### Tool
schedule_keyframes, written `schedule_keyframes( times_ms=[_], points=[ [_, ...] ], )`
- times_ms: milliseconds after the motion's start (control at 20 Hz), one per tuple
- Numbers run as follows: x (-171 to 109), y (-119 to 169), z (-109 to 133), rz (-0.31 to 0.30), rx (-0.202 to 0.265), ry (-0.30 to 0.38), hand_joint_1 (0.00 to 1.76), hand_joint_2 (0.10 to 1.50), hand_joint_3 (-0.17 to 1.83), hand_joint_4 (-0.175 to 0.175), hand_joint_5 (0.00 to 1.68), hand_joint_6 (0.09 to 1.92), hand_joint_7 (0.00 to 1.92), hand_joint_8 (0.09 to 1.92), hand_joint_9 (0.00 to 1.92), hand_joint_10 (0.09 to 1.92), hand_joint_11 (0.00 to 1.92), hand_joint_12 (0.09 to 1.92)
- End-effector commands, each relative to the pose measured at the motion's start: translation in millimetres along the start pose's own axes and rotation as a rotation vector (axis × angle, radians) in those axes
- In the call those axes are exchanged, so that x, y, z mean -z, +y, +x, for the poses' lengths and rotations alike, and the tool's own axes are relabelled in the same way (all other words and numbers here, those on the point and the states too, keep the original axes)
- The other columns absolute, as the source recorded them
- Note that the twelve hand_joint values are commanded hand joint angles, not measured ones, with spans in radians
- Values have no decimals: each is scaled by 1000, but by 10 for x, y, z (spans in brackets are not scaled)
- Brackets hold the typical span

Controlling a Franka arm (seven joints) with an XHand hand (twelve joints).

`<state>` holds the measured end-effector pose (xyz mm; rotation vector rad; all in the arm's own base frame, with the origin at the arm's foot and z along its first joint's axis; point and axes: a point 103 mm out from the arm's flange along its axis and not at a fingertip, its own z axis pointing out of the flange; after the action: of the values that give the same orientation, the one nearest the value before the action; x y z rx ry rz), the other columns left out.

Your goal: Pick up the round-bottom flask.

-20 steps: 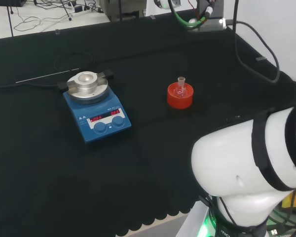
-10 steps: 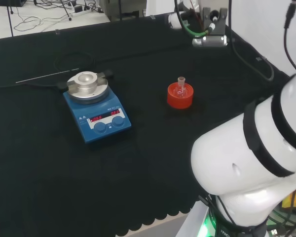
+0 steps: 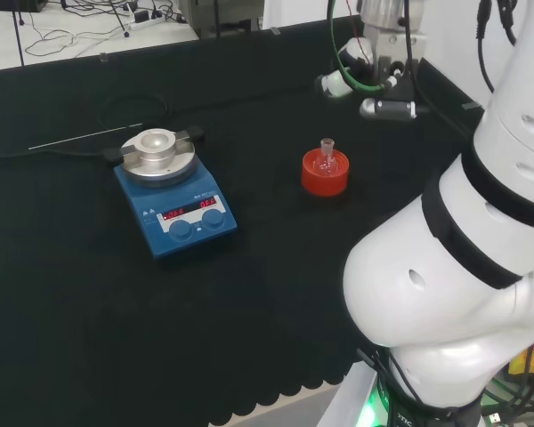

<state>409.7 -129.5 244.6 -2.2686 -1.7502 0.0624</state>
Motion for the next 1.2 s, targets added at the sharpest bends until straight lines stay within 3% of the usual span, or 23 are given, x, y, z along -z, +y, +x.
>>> schedule_keyframes(
  times_ms=[50, 650, 900, 1200],
  points=[
    [-297, 120, -182, -5, -15, 46, 586, 1071, 152, -20, 521, 145, 271, 684, 419, 714, 133, 1412],
    [-636, 262, -308, 20, -14, 64, 728, 942, 180, -26, 561, 151, 335, 692, 508, 684, 193, 1399],
    [-816, 325, -316, 44, -16, 78, 743, 824, 403, -27, 572, 145, 344, 689, 524, 661, 197, 1399],
    [-894, 379, -320, 51, -22, 81, 756, 765, 484, -28, 564, 140, 345, 694, 528, 664, 202, 1395]
  ],
)
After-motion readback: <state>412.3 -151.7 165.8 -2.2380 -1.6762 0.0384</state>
